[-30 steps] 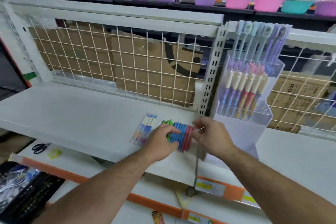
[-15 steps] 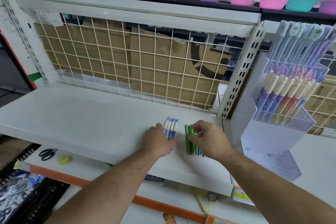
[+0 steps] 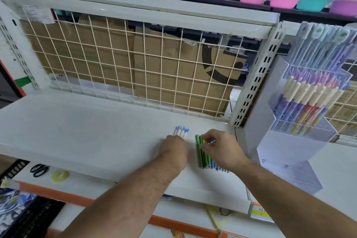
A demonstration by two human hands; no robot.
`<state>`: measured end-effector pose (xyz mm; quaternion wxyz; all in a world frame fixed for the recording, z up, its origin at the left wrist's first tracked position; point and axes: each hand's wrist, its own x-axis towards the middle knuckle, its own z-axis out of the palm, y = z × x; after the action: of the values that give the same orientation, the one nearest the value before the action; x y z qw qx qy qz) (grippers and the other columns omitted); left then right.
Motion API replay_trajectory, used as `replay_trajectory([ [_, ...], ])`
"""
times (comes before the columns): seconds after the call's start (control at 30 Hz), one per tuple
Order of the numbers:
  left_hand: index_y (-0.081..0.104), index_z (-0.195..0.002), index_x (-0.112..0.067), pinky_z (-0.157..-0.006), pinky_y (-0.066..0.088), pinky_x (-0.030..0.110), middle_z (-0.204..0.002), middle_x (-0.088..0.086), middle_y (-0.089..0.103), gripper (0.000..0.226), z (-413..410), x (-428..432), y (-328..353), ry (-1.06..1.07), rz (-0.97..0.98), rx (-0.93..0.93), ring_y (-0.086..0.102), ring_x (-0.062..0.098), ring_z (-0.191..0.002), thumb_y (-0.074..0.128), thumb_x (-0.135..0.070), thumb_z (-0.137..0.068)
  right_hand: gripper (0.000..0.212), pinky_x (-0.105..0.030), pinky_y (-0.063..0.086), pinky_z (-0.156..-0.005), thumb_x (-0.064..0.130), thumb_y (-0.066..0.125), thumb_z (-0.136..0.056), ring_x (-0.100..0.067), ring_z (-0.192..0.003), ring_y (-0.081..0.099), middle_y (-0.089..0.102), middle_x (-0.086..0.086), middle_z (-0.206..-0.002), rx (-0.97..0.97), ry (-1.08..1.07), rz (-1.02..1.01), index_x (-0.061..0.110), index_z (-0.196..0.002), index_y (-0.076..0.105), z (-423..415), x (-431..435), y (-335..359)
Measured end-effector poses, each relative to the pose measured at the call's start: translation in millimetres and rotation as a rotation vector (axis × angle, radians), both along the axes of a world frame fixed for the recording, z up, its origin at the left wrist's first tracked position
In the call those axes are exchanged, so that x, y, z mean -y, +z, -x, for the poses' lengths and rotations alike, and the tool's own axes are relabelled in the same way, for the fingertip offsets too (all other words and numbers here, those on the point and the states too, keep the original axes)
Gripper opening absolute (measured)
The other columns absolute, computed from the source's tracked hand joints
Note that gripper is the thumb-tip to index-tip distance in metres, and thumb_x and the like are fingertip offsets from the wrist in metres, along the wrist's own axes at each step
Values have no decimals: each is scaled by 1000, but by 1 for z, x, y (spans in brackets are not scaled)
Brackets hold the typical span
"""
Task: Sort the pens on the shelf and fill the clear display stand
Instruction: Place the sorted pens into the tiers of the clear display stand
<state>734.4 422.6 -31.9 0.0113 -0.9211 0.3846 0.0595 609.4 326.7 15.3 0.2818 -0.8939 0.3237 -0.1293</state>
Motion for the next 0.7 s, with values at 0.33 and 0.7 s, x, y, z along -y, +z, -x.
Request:
replay_trajectory([
  [0.33,48,-130,-9,-89,48,33,-129,10,60,31,-3,3,-7,164,109,-196,60,26,-117,46,-14,-99,12,-28,56,-77,23,70,-90,-14,-87,66,69,11,-96,28,13,-38,22,-102,72,2,-2,2],
  [0.7,51,-92,-12,-56,44,33,-74,11,57,16,7,5,14,348,674,-942,55,27,-55,40,-24,-97,5,-21,49,-69,24,72,-89,-2,-76,63,69,13,-90,72,-32,-109,22,-94,71,26,1,9],
])
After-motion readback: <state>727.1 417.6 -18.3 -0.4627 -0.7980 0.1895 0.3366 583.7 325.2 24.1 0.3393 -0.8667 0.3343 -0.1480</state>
